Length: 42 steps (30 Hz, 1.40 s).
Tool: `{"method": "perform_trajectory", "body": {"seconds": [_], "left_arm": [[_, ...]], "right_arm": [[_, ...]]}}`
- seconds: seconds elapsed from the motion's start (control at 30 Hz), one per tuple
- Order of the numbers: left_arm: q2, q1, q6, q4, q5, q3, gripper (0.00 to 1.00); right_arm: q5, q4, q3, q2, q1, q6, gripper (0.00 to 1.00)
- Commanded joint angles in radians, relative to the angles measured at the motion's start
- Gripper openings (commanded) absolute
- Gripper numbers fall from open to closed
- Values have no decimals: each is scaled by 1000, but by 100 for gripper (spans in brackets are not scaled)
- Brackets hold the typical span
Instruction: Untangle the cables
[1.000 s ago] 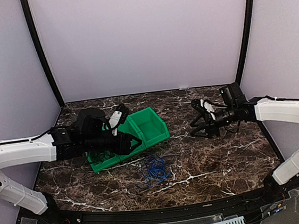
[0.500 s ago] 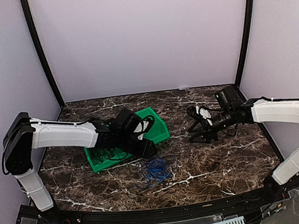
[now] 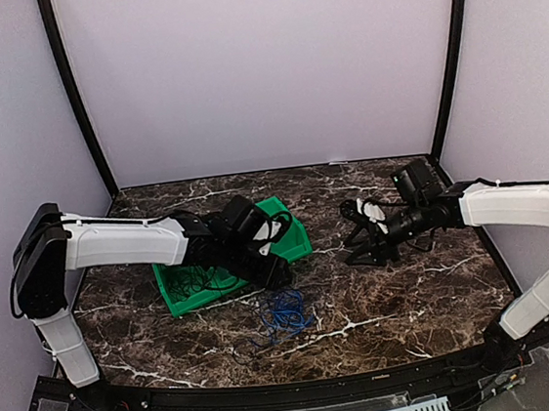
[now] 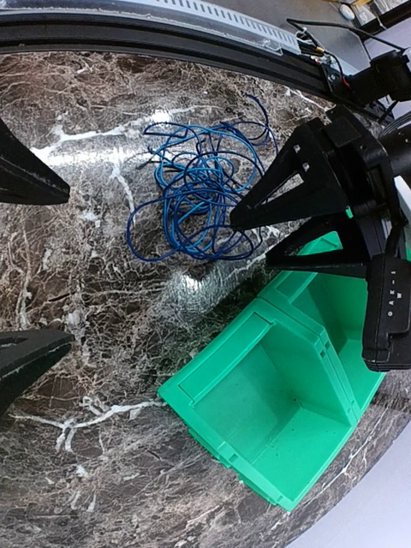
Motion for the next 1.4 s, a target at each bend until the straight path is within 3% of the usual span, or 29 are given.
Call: {"method": "perform_trajectory", "body": {"seconds": [0.0,0.1,0.2,0.4,0.6,1.03,1.37], "left_arm": [[-77,-11,195,-106,-99,38,53],[-108,-10,318,-114,-163,28,54],[-118,-16,437,-62,-142,-7,52],[-93,-22,543,31,-139,-27,48],[-41,-31,654,-56,-156,22,48],[13,-50,714,-5,-167,35,48],[58,-72,810,23,-6,48,31]], "right_arm": [[3,-5,26,3,9,-10,52],[1,-6,27,11,12,-11,51],[9,-11,32,19,17,-16,52],[21,-10,29,2,19,-18,52],[29,-11,29,2,19,-20,51],[39,-13,29,0,19,-22,52],[44,-14,29,0,18,-20,52]]}}
